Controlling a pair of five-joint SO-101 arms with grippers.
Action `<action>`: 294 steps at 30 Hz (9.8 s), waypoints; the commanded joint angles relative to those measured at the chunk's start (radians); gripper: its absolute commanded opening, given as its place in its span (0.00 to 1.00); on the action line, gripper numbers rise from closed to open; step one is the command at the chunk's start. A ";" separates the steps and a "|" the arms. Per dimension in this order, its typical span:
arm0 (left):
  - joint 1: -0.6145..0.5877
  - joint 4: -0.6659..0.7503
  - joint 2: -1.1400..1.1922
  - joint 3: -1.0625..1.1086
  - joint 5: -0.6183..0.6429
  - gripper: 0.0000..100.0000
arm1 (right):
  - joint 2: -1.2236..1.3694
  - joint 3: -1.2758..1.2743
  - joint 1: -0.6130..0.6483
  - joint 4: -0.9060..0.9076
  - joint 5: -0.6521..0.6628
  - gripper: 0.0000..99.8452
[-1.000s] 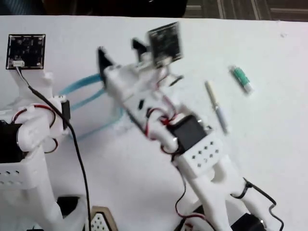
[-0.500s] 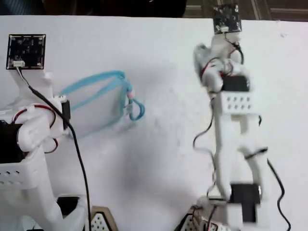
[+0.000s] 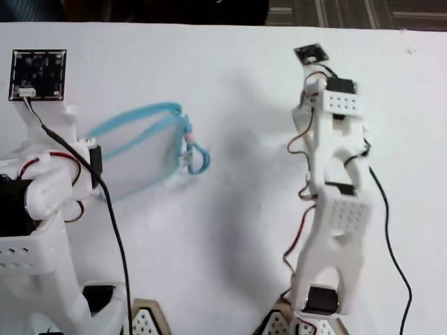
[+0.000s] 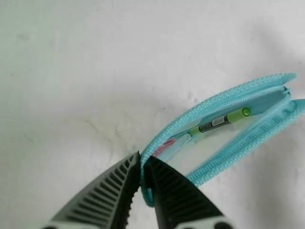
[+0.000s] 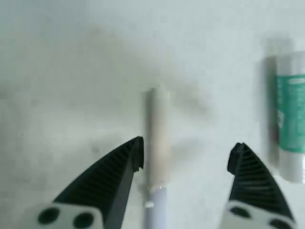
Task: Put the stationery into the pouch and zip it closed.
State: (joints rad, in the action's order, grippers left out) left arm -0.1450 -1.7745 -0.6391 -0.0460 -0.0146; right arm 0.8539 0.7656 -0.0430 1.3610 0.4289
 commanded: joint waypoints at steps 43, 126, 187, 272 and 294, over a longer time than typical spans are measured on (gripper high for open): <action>-0.007 0.003 -0.002 -0.017 -0.005 0.02 | -1.124 -0.744 0.248 0.251 -0.153 0.02; -0.007 0.003 -0.002 -0.017 -0.005 0.02 | -0.851 -0.626 -0.064 -0.432 -0.028 0.27; -0.007 0.003 -0.007 -0.017 -0.008 0.02 | -0.634 -0.345 0.412 0.407 -0.117 0.02; -0.007 0.002 -0.002 -0.017 -0.008 0.02 | -1.650 -1.131 0.541 -0.536 -0.430 0.28; -0.007 0.002 -0.002 -0.017 -0.008 0.02 | -1.673 -1.959 0.670 -1.035 -0.267 0.28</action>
State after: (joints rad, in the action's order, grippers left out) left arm -0.1465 -1.7760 -0.6375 -0.0445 -0.0130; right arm -0.8109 -1.1907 0.5831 0.4081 0.1711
